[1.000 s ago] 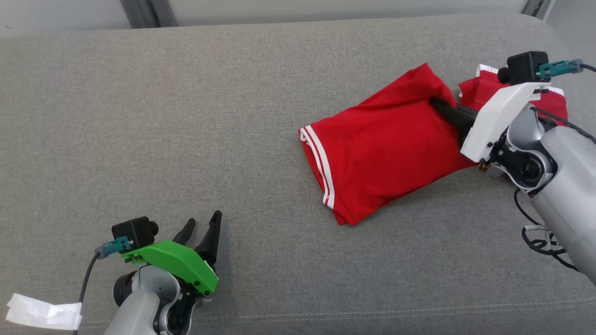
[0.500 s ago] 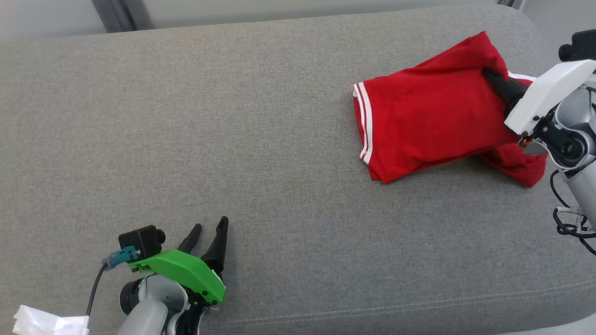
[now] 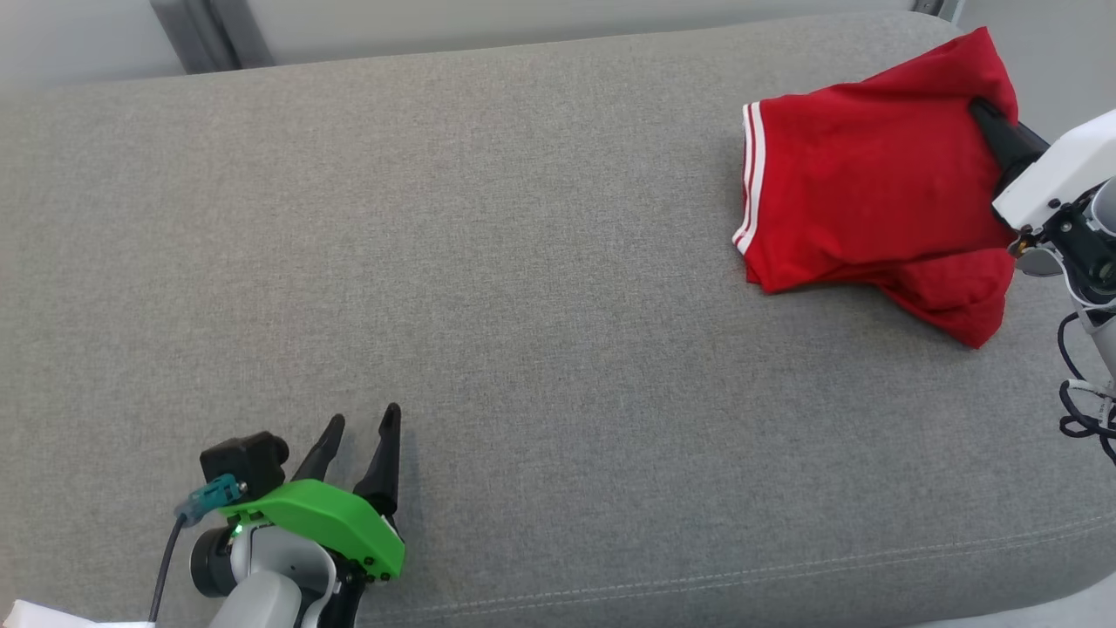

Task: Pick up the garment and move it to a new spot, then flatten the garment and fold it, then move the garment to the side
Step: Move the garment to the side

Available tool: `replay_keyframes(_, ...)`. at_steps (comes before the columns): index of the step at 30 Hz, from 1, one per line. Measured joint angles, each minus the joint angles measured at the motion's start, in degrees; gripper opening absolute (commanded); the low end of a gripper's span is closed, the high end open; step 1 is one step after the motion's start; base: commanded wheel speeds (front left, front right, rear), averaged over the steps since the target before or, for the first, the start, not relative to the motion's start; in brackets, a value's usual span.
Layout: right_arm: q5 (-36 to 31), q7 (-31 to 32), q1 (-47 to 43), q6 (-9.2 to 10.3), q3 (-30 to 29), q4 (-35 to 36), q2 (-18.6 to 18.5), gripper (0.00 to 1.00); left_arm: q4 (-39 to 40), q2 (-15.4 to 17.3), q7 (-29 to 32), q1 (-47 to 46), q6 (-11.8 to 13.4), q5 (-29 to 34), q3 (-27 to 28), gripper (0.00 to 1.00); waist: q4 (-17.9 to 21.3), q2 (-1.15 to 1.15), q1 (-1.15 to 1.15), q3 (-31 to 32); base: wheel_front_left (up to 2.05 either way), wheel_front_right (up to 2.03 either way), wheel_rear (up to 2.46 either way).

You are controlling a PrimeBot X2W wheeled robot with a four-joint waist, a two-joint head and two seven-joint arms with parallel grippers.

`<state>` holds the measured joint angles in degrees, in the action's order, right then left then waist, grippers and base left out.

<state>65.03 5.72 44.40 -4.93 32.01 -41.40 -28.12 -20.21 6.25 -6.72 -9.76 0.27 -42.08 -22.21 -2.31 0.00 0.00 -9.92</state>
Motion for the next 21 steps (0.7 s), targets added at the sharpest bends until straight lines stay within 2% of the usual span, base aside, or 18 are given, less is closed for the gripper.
replay_keyframes(8,2.75,-3.16,-1.2,0.45,-3.23,-2.59,0.37,0.0,2.66,0.9,-0.48,2.92,1.91,0.11,0.87,1.0,0.97,0.0,0.0,-0.78,0.0,0.0,0.0)
replay_keyframes(13,3.61,-5.42,-3.04,0.64,-4.24,-5.09,0.9,0.0,5.27,2.6,-2.44,3.43,3.54,1.65,1.94,1.0,1.41,0.0,0.0,-1.57,0.0,0.0,0.0)
replay_keyframes(21,4.15,-9.8,-5.11,1.53,-5.42,-8.18,2.59,0.0,8.88,3.22,-2.99,6.21,4.37,3.53,2.08,1.0,1.45,0.0,0.0,-1.81,0.0,0.0,0.0)
